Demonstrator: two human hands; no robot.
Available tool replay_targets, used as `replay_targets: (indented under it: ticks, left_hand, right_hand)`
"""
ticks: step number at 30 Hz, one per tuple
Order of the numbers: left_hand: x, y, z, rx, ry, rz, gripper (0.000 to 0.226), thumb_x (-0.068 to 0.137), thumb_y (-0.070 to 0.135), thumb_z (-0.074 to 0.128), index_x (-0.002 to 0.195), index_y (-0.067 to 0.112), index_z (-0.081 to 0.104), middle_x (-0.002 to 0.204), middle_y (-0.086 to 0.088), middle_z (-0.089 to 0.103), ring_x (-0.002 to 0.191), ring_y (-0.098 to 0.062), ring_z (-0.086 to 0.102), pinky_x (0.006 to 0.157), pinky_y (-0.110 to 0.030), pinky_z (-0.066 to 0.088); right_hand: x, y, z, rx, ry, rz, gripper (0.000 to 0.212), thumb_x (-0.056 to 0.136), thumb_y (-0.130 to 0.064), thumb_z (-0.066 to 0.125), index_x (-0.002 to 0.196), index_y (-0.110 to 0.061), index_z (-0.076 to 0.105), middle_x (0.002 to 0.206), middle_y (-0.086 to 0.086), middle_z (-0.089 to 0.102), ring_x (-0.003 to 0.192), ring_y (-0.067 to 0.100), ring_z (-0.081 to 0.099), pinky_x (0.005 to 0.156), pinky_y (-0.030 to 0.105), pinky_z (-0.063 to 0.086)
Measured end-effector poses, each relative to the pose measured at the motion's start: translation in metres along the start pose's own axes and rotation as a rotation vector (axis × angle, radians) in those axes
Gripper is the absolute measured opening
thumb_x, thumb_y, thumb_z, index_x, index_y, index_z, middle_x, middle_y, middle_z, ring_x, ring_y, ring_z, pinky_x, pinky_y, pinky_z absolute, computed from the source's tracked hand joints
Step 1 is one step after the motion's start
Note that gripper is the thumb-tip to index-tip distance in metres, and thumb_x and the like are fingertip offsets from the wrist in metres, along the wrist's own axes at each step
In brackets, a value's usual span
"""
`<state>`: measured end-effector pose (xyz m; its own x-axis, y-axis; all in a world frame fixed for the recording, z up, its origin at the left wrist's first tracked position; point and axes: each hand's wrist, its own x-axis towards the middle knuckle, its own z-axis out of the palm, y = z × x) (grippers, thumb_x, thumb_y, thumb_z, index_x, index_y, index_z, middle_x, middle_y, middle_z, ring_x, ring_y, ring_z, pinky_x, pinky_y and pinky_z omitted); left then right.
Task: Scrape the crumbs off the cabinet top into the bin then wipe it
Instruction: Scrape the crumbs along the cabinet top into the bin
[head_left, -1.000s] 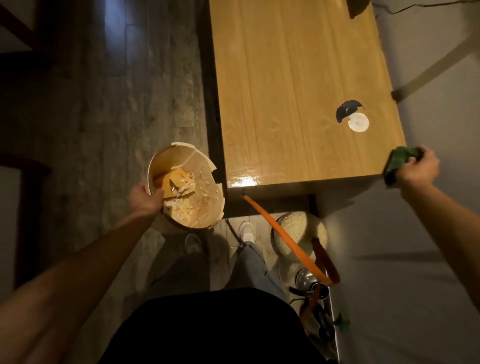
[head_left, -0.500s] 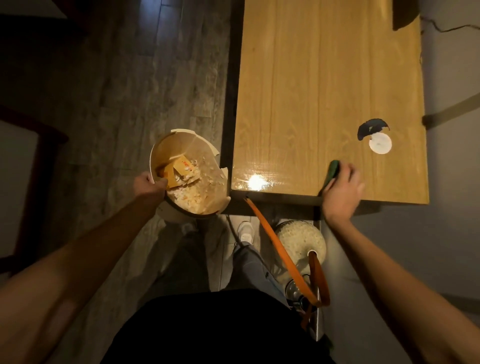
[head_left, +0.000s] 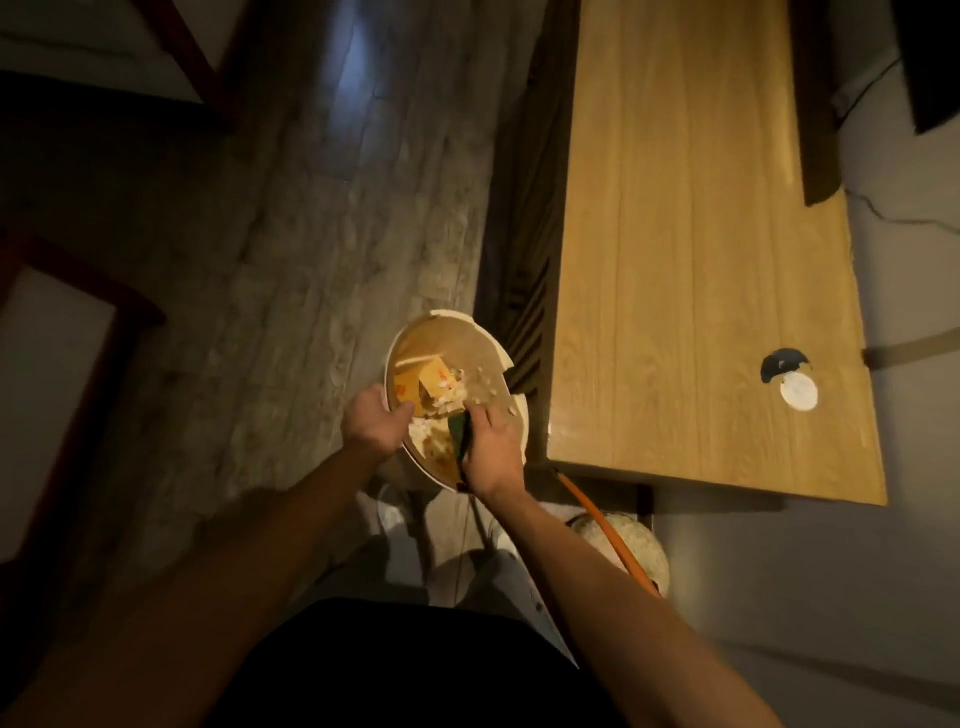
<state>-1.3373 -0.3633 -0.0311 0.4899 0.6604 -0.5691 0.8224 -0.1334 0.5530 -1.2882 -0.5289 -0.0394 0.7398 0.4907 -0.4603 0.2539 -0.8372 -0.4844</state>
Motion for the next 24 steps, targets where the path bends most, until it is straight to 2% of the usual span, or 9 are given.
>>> replay_targets:
  ticks: [2,5,7,9,11,14,16,20,24]
  left_hand:
    - [0.008,0.003,-0.019,-0.003,-0.033,-0.01,0.031,0.083,0.032,0.07,0.106,0.011,0.068,0.105,-0.014,0.071,0.097,-0.033,0.066,0.084,-0.04,0.055]
    - [0.019,0.013,-0.039,-0.007,-0.049,-0.045,0.03,0.086,0.028,0.068,0.111,0.012,0.07,0.109,-0.013,0.071,0.1,-0.032,0.066,0.082,-0.036,0.053]
    - [0.026,0.023,-0.047,-0.005,-0.045,-0.056,0.03,0.087,0.025,0.068,0.114,0.011,0.069,0.113,-0.014,0.07,0.102,-0.032,0.065,0.078,-0.033,0.05]
    - [0.036,0.035,-0.055,-0.016,-0.021,-0.061,0.033,0.086,0.023,0.069,0.114,0.008,0.07,0.114,-0.015,0.07,0.103,-0.033,0.066,0.078,-0.033,0.049]
    - [0.049,0.049,-0.065,-0.041,-0.009,-0.08,0.035,0.084,0.024,0.072,0.114,0.005,0.07,0.113,-0.017,0.071,0.102,-0.035,0.067,0.083,-0.037,0.055]
    - [0.077,0.069,-0.083,-0.042,0.029,-0.105,0.04,0.082,0.024,0.075,0.114,0.002,0.069,0.116,-0.018,0.068,0.101,-0.036,0.067,0.084,-0.041,0.057]
    - [0.101,0.078,-0.094,-0.049,0.036,-0.116,0.036,0.083,0.021,0.074,0.113,0.002,0.069,0.113,-0.019,0.069,0.098,-0.036,0.068,0.08,-0.04,0.058]
    - [0.157,0.102,-0.104,-0.051,0.023,-0.108,0.025,0.082,0.016,0.071,0.105,0.007,0.067,0.104,-0.018,0.069,0.093,-0.037,0.068,0.08,-0.047,0.06]
    - [0.225,0.143,-0.105,-0.078,0.013,-0.097,0.024,0.081,0.018,0.073,0.103,0.007,0.067,0.103,-0.016,0.07,0.091,-0.035,0.068,0.081,-0.044,0.059]
  right_hand:
    - [0.002,-0.018,-0.007,0.127,0.112,0.001,0.056,0.094,-0.003,0.057,0.147,-0.015,0.046,0.147,0.011,0.047,0.134,0.033,0.045,0.114,0.047,0.037]
    - [0.008,-0.035,-0.034,0.243,0.245,-0.037,0.043,0.102,-0.01,0.051,0.145,-0.013,0.049,0.144,0.011,0.046,0.129,0.027,0.052,0.112,0.04,0.042]
    - [0.014,-0.043,-0.054,0.297,0.306,0.01,0.043,0.107,-0.017,0.046,0.149,-0.015,0.045,0.149,0.011,0.041,0.13,0.024,0.051,0.112,0.027,0.036]
    - [0.022,-0.048,-0.069,0.325,0.346,0.05,0.047,0.108,-0.019,0.043,0.154,-0.014,0.04,0.153,0.012,0.041,0.137,0.023,0.044,0.109,0.019,0.026]
    - [0.033,-0.053,-0.081,0.36,0.38,0.081,0.049,0.108,-0.019,0.044,0.156,-0.012,0.036,0.155,0.011,0.043,0.143,0.023,0.039,0.113,0.022,0.025]
    - [0.056,-0.061,-0.096,0.449,0.427,0.144,0.051,0.107,-0.017,0.049,0.156,-0.014,0.037,0.153,0.008,0.048,0.141,0.023,0.043,0.115,0.03,0.032]
    - [0.076,-0.065,-0.102,0.538,0.459,0.193,0.052,0.104,-0.016,0.055,0.154,-0.016,0.039,0.148,0.007,0.052,0.136,0.023,0.05,0.111,0.031,0.037]
    - [0.131,-0.071,-0.115,0.744,0.447,0.291,0.06,0.099,-0.014,0.064,0.152,-0.023,0.04,0.144,0.004,0.054,0.127,0.021,0.055,0.105,0.035,0.045]
    - [0.211,-0.074,-0.134,0.901,0.383,0.318,0.071,0.092,-0.01,0.073,0.152,-0.024,0.039,0.122,-0.01,0.053,0.092,-0.004,0.053,0.09,0.023,0.047]
